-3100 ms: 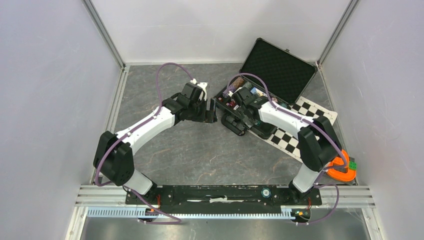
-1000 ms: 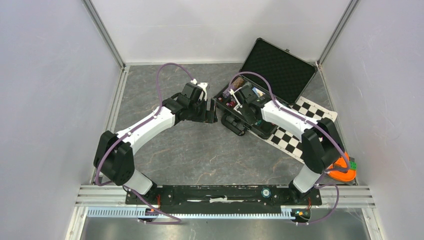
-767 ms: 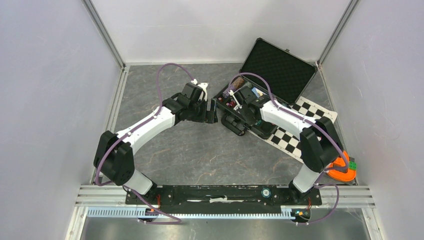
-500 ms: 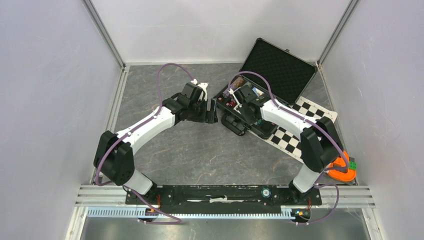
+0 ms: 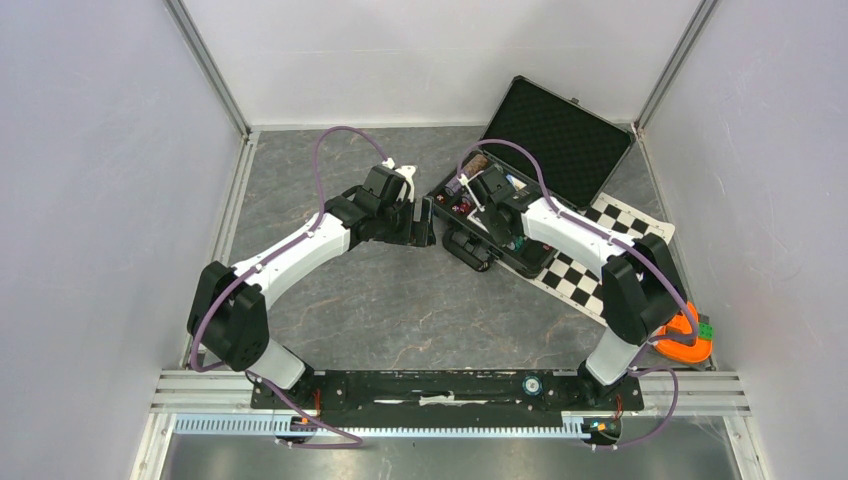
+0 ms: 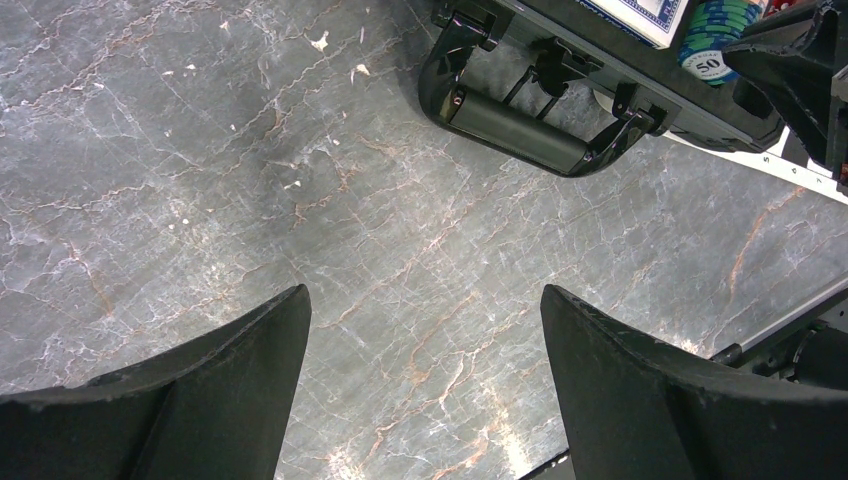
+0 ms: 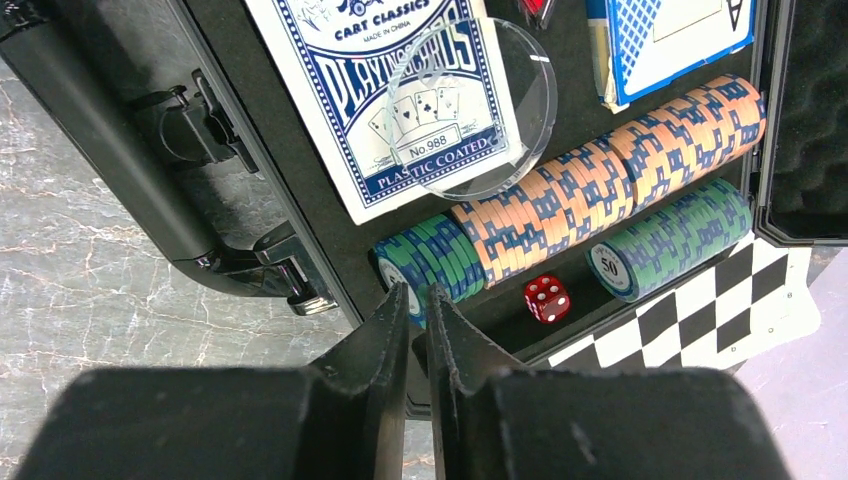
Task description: Pack up texas hold em set
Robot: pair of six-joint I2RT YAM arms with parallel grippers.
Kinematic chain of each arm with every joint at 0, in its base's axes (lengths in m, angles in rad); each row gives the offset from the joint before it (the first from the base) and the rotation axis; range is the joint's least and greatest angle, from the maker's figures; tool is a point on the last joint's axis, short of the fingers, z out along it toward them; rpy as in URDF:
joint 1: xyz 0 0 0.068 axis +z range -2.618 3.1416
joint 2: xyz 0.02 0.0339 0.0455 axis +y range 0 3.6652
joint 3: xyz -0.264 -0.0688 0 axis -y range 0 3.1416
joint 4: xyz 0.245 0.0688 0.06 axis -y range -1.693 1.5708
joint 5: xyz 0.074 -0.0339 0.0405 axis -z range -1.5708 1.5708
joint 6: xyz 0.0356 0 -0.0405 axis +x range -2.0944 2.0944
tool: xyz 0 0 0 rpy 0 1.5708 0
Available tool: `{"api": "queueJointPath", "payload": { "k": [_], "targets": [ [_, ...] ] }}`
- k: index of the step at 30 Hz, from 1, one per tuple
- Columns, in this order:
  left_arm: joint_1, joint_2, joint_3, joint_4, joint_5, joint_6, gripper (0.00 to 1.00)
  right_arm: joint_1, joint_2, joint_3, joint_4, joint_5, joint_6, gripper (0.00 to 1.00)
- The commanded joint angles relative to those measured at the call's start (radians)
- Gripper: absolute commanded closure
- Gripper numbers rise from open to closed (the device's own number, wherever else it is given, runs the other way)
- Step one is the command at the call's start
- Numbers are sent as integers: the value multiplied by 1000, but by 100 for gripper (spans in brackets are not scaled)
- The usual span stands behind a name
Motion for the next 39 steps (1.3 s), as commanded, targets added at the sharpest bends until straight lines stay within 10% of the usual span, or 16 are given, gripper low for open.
{"api": "queueJointPath", "payload": {
  "k": [1,24,39],
  "targets": [
    [3,-7,15,5,17,27,9,-9,-3,27,0,28,-12,84],
    [3,11,27,-1,20,39,9,-10,-1,-128,78,-52,34,94],
    [3,38,64,-6,23,36,8,-28,-83,62,-19,-65,27,55]
  ]
}}
